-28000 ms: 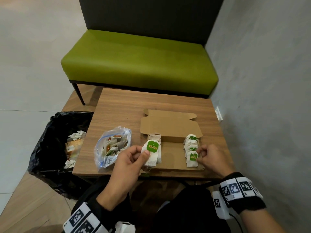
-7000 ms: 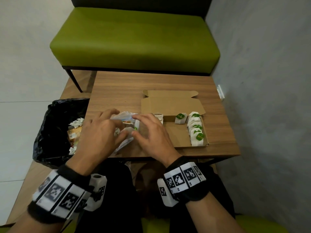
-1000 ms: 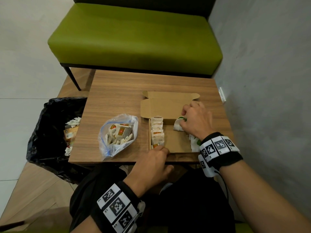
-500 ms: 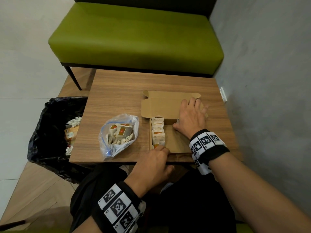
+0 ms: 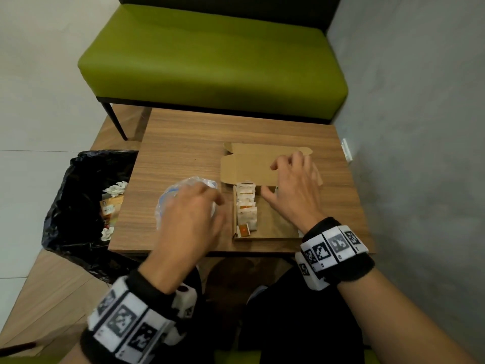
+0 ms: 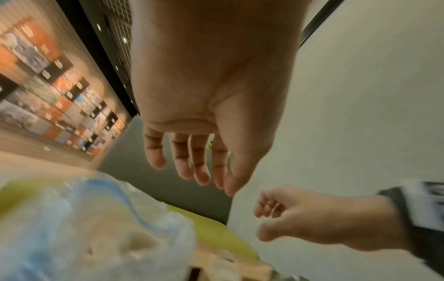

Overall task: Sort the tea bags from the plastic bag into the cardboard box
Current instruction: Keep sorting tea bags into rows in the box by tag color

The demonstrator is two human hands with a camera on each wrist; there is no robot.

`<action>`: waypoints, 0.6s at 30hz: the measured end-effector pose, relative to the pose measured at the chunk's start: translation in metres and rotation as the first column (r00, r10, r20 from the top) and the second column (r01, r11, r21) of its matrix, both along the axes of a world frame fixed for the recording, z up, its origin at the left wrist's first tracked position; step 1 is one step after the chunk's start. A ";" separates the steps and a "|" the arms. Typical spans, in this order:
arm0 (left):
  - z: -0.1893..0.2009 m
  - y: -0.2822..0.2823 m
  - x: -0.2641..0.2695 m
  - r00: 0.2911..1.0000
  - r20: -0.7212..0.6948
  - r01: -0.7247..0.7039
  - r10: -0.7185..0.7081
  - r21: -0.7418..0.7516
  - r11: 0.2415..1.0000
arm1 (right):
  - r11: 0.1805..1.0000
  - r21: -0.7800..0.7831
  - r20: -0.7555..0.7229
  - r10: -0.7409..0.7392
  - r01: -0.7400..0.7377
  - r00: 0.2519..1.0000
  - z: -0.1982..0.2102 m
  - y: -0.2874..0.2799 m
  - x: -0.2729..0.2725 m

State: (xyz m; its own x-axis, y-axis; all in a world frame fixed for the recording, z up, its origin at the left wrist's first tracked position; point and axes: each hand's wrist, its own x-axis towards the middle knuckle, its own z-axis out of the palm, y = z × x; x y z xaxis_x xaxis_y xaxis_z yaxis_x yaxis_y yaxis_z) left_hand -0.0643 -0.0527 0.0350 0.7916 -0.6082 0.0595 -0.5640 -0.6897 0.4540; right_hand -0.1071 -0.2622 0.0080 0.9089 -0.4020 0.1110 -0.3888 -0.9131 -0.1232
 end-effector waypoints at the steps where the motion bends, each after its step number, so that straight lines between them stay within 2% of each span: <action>1: 0.002 0.008 0.009 0.997 0.057 -0.056 0.054 0.029 0.998 | 0.998 0.046 0.027 0.049 -0.050 0.998 0.003 0.009 -0.001; 4: -0.001 0.029 0.034 0.982 0.109 -0.175 0.155 0.211 0.962 | 0.964 0.159 0.093 0.201 -0.214 0.975 0.010 0.040 0.000; 8: -0.016 0.041 0.051 0.988 0.072 -0.154 0.136 0.419 0.895 | 0.895 0.265 0.065 0.354 -0.358 0.933 0.005 0.072 0.013; 12: -0.030 0.045 0.051 0.993 0.085 -0.108 0.078 0.444 0.890 | 0.904 0.217 -0.013 0.381 -0.370 0.924 -0.005 0.090 0.030; 14: -0.033 0.046 0.050 0.993 0.086 -0.107 0.077 0.429 0.897 | 0.894 0.222 0.027 0.392 -0.388 0.919 -0.007 0.095 0.035; 16: -0.035 0.044 0.049 0.995 0.061 -0.093 0.075 0.391 0.916 | 0.883 0.299 0.099 0.348 -0.361 0.932 -0.005 0.096 0.038; 18: -0.035 0.043 0.048 0.997 0.039 -0.077 0.068 0.360 0.930 | 0.902 0.301 0.054 0.307 -0.309 0.950 -0.005 0.095 0.042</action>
